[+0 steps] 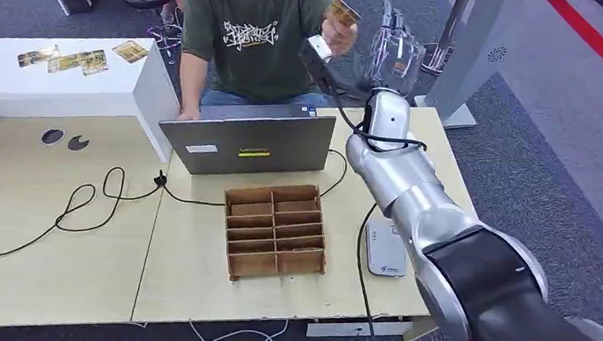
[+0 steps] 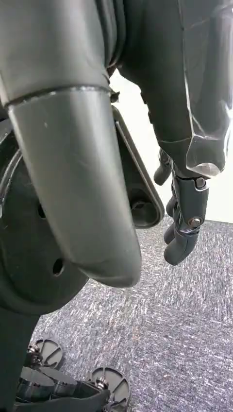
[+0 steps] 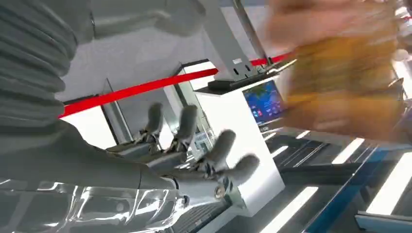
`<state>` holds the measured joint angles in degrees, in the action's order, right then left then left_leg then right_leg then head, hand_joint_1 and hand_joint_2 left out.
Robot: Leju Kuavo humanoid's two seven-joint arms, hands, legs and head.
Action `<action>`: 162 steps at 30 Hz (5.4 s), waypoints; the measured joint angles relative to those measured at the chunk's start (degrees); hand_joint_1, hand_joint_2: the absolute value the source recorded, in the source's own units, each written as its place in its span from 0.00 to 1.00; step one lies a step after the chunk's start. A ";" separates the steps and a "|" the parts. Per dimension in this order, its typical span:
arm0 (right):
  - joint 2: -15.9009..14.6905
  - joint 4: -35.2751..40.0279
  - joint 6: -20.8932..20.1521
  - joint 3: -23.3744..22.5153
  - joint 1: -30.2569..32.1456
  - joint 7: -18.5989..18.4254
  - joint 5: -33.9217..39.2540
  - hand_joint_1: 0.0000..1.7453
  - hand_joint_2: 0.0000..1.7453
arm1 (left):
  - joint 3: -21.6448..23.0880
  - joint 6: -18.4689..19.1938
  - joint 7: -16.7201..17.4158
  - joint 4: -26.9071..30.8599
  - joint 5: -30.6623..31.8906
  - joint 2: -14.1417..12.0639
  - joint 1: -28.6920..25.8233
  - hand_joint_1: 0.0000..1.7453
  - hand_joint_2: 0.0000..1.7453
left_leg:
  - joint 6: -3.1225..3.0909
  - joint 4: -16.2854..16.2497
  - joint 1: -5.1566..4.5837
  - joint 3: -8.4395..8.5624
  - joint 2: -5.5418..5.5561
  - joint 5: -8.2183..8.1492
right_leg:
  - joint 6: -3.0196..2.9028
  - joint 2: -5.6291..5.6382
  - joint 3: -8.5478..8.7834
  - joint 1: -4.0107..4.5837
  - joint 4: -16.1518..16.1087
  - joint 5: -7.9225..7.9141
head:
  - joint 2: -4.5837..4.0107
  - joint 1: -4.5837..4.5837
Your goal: Pass the card to the sensor for recognition and then transmit it.
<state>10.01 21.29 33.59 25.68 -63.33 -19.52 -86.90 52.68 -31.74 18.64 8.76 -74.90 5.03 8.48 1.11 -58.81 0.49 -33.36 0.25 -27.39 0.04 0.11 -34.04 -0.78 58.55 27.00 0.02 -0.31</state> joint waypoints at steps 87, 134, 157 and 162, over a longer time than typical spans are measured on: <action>-1.14 25.31 3.23 -7.04 18.73 6.99 11.67 0.00 1.00 | -0.37 0.00 -1.99 0.00 -7.83 -0.66 -1.39 0.00 0.00 | 0.00 0.00 0.00 -0.03 -0.02 -0.01 | 0.00 0.04 -0.08 0.00 -0.01 0.00 | 0.00 -0.02; -9.66 58.29 3.61 -6.86 51.54 6.21 8.55 0.00 1.00 | -3.54 -0.04 -2.40 0.00 -12.68 -0.96 -2.35 0.00 0.00 | -0.01 0.01 0.00 -0.10 -0.01 -0.11 | 0.05 0.02 -0.12 0.00 -0.06 0.05 | -0.02 0.00; -10.56 64.39 3.61 -11.50 60.25 5.14 6.64 0.00 1.00 | -5.09 -0.09 -2.25 0.00 -13.75 -1.22 -2.40 0.00 0.00 | -0.02 0.01 0.00 -0.11 -0.01 -0.12 | 0.06 0.00 -0.12 0.00 -0.07 0.07 | 0.00 0.00; -10.91 65.87 3.61 -13.00 62.95 4.98 5.60 0.00 1.00 | -5.79 -0.09 -2.16 0.00 -14.23 -1.27 -2.46 0.00 0.00 | -0.06 0.01 0.00 -0.11 -0.01 -0.14 | 0.08 0.01 -0.12 0.00 -0.09 0.08 | -0.02 0.00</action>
<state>-0.90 87.16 37.20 12.68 -0.38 -14.53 -81.31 46.88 -31.82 16.48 8.76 -89.13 3.76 6.02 1.05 -58.80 0.48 -33.47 0.24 -27.54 0.12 0.12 -34.17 -0.78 58.46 27.08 0.00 -0.31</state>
